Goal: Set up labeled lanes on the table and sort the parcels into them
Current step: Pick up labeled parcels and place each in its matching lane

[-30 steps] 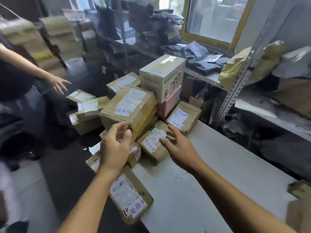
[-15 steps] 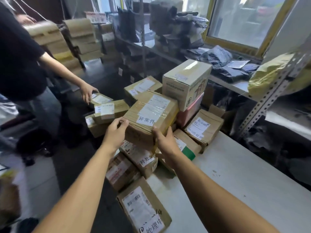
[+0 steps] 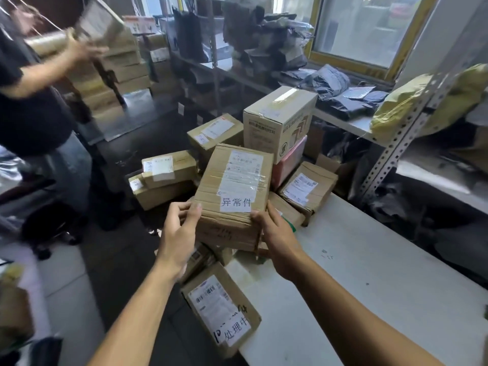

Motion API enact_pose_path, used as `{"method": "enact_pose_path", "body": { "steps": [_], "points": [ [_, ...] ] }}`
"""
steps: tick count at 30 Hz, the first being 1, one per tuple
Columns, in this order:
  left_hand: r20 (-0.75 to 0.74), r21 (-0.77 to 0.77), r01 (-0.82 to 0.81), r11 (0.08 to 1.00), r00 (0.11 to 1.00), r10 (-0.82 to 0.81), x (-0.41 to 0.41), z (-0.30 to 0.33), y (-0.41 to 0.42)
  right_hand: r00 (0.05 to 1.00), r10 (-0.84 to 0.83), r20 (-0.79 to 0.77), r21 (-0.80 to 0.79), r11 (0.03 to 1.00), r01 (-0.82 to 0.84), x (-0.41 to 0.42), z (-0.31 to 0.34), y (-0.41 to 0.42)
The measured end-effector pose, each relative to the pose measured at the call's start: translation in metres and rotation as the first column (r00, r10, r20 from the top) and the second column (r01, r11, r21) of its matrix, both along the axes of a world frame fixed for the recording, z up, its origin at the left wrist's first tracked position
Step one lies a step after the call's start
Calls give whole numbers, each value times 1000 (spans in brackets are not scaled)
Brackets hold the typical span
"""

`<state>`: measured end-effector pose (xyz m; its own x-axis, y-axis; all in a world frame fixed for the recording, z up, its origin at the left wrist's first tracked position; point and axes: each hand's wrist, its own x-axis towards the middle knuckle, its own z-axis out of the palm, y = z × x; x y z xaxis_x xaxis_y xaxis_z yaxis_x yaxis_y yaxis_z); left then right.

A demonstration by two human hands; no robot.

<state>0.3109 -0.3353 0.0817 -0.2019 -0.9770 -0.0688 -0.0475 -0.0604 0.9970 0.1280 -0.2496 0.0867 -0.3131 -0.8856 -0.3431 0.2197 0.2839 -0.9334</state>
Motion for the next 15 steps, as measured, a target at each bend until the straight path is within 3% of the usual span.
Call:
{"method": "enact_pose_path", "body": {
  "steps": [6, 15],
  "points": [
    [-41, 41, 281, 959, 959, -279, -29, 9, 75, 997, -33, -64, 46, 998, 36, -33, 8, 88],
    [21, -16, 470, 883, 883, -469, -98, 15, 195, 970, -211, -123, 25, 976, 216, -74, 19, 246]
  ]
}}
